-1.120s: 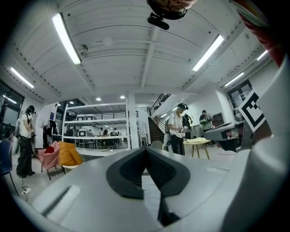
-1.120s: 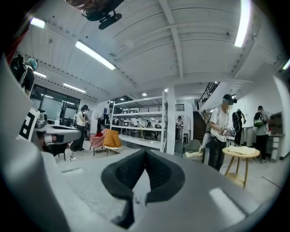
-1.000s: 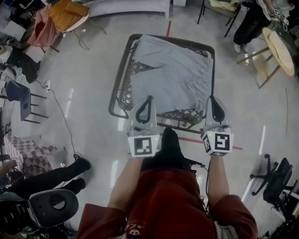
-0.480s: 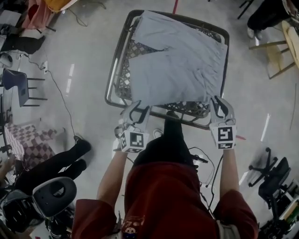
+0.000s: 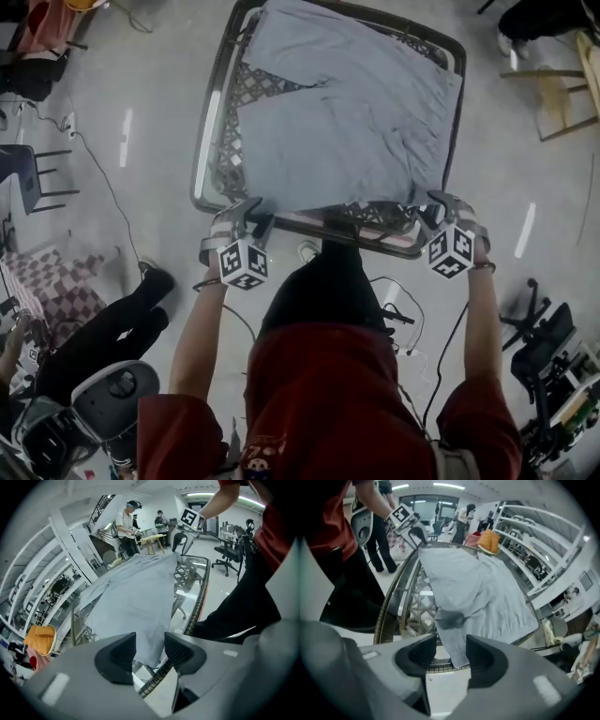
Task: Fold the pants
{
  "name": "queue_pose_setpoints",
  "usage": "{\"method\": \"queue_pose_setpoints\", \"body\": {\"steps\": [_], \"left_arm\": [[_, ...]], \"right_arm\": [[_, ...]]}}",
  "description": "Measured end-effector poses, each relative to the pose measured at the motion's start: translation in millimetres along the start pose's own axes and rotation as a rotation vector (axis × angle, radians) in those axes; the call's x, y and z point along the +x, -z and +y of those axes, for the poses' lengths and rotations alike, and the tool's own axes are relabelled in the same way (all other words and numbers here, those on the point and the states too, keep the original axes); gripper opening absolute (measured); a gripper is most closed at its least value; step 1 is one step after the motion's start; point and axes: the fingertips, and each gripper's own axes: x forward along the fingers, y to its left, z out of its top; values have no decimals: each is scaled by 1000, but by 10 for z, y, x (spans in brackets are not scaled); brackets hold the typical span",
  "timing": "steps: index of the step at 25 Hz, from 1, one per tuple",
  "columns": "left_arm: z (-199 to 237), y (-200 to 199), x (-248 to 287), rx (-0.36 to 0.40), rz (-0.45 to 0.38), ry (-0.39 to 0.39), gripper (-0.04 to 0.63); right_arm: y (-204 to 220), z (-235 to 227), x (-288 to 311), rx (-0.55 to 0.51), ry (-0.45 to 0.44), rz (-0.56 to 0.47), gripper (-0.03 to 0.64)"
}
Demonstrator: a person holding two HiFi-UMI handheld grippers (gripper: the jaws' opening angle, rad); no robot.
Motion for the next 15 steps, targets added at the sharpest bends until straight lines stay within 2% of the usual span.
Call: {"method": "queue_pose_setpoints", "body": {"steps": [4, 8, 13, 15], "left_arm": [[-29, 34, 159, 36, 46, 62, 199], [-19, 82, 179, 55, 82, 117, 182], [-186, 99, 209, 31, 137, 280, 40], [-206, 92, 210, 27, 148, 301, 21]], "right_arm": [[219, -5, 149, -117, -53, 102, 190], [208, -27, 176, -121, -102, 118, 181], [206, -21, 208, -70, -192, 139, 151], [197, -71, 222, -62, -190, 138, 89]]}}
